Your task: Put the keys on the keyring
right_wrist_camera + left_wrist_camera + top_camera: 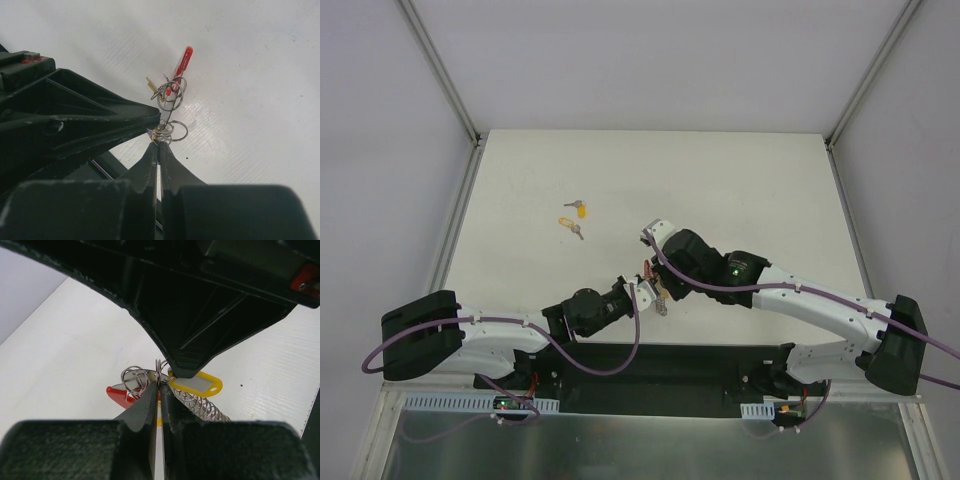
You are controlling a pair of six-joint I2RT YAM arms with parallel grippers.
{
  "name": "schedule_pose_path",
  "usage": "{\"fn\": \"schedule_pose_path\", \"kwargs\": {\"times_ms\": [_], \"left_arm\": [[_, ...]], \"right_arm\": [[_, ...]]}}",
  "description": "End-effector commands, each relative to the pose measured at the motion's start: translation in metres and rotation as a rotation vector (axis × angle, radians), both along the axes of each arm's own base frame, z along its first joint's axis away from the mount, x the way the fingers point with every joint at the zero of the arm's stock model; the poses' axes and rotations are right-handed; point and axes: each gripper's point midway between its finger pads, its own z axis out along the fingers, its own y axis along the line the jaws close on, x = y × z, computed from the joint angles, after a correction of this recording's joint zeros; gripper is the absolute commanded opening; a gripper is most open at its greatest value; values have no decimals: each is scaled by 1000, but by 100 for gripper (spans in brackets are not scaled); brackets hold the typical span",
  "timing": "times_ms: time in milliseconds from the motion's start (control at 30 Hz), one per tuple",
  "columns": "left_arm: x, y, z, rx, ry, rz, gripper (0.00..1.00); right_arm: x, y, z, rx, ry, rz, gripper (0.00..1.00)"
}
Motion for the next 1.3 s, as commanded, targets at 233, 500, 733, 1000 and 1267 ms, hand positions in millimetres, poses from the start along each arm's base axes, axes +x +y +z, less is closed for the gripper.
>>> {"fn": "schedule_pose_path", "kwargs": {"times_ms": [233, 500, 733, 1000, 1267], "left_arm": [[-12, -7, 27, -85, -32, -75, 0], [-15, -1, 28, -96, -23, -76, 0], [-19, 2, 27, -114, -5, -83, 0], [-20, 1, 21, -98, 25, -83, 11], [-17, -3, 23, -74, 59, -69, 41]], "right_arm": [[11, -9, 15, -34, -56, -57, 1], [20, -23, 13, -64, -70, -103, 1], [26, -34, 6, -83, -63, -135, 1], [25, -27, 13, -49, -78, -87, 1], [22, -19, 20, -38, -109, -24, 1]]}}
